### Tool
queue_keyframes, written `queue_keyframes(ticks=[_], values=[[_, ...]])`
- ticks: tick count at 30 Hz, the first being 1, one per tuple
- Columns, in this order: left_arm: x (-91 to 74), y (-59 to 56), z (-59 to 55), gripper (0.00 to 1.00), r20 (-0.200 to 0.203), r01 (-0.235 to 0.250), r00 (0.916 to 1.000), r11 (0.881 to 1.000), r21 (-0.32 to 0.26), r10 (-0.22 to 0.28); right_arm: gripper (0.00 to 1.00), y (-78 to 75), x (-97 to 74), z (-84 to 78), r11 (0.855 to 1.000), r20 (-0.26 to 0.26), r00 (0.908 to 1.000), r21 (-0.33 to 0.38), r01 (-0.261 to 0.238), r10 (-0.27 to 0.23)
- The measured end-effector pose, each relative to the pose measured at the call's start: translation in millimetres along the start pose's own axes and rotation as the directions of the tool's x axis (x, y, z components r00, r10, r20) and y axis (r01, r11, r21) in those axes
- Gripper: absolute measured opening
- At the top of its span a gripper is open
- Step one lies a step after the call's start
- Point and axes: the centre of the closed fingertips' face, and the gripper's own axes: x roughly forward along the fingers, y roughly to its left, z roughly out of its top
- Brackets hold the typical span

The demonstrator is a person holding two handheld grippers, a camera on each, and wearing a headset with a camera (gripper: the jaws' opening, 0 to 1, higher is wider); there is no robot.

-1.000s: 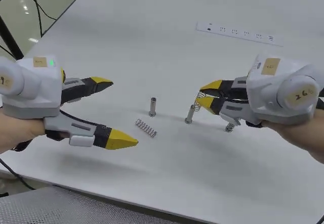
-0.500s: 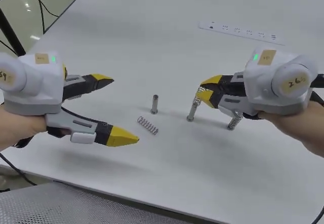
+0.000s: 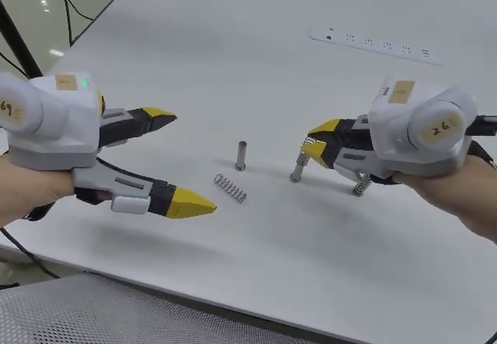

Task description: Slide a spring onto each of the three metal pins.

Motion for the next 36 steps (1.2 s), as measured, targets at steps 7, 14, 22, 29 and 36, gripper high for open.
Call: queue_keyframes(ticks=[7, 14, 22, 29, 36], values=[[1.4, 0.4, -1.4, 0.98, 0.001, -0.008, 1.0000, 1.000, -0.007, 0.008, 0.08, 2.6, 12.5, -19.6, 1.000, -0.042, 0.9991, 0.012, -0.010, 0.011], [1.5, 0.3, -0.6, 0.98, 0.003, -0.010, 0.9999, 1.000, -0.006, 0.010, 0.08, 6.0, 20.7, -34.1, 0.999, -0.069, 0.9972, 0.021, -0.026, 0.027], [2.8, -1.0, 2.1, 0.98, 0.009, -0.008, 0.9999, 1.000, -0.008, 0.008, 0.08, 5.4, 19.4, -32.1, 0.999, -0.065, 0.9974, 0.018, -0.032, 0.033], [3.6, -3.0, 4.6, 0.98, 0.015, -0.007, 0.9999, 1.000, -0.008, 0.007, 0.08, 5.4, 20.0, -31.3, 1.000, -0.067, 0.9974, -0.006, -0.028, 0.028], [2.2, -1.6, 7.3, 0.98, 0.015, -0.008, 0.9999, 1.000, -0.007, 0.008, 0.11, 4.5, 19.5, -29.7, 1.000, -0.063, 0.9976, 0.000, -0.029, 0.029]])
